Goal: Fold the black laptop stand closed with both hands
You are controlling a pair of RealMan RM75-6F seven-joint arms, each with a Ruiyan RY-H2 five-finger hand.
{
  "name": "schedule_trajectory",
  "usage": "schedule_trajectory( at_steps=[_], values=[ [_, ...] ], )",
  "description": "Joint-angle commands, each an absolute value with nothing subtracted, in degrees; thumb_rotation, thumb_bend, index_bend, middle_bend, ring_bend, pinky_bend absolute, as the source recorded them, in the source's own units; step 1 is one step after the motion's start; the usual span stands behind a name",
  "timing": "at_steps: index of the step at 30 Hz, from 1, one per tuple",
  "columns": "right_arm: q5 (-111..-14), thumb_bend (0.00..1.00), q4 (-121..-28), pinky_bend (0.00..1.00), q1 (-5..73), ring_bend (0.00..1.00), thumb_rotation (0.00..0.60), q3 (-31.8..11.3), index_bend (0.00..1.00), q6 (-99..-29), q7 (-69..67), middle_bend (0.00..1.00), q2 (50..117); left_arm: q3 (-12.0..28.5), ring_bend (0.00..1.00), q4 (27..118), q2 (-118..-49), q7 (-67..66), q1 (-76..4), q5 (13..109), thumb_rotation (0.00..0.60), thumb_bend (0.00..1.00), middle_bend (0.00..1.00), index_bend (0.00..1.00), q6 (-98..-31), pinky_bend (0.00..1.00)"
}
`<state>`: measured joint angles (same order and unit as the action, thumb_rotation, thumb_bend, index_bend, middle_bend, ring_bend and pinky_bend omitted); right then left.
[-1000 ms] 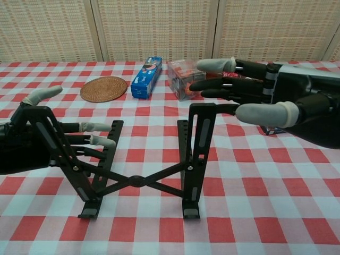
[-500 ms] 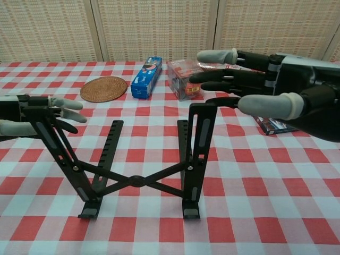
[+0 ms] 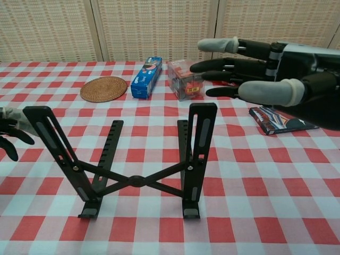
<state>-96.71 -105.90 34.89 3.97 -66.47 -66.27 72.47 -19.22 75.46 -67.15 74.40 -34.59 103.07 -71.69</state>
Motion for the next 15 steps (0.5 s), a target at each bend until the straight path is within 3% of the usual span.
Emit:
schedule_trajectory(
  at_steps=[1, 5, 15],
  values=[
    [-96.7, 0.15, -105.9, 0.05, 34.8, 0.04, 0.600, 4.0, 0.12, -66.6, -66.3, 0.19, 72.5, -20.0, 0.19, 75.7, -67.1, 69.3, -33.1, 103.6, 0.600, 0.32, 0.19, 0.14, -71.5, 0.31],
    [-96.7, 0.15, -105.9, 0.05, 34.6, 0.04, 0.600, 3.9, 0.12, -66.9, -66.3, 0.19, 72.4, -19.1, 0.18, 77.0, -67.8, 61.2, -31.7, 102.6, 0.600, 0.32, 0.19, 0.14, -70.9, 0.31],
    [-96.6, 0.15, -106.2, 0.05, 34.1, 0.04, 0.600, 3.8, 0.12, -67.5, -66.3, 0.19, 71.9, -16.6, 0.18, 81.4, -71.3, 48.8, -29.4, 101.3, 0.600, 0.32, 0.19, 0.28, -70.2, 0.31]
  ],
)
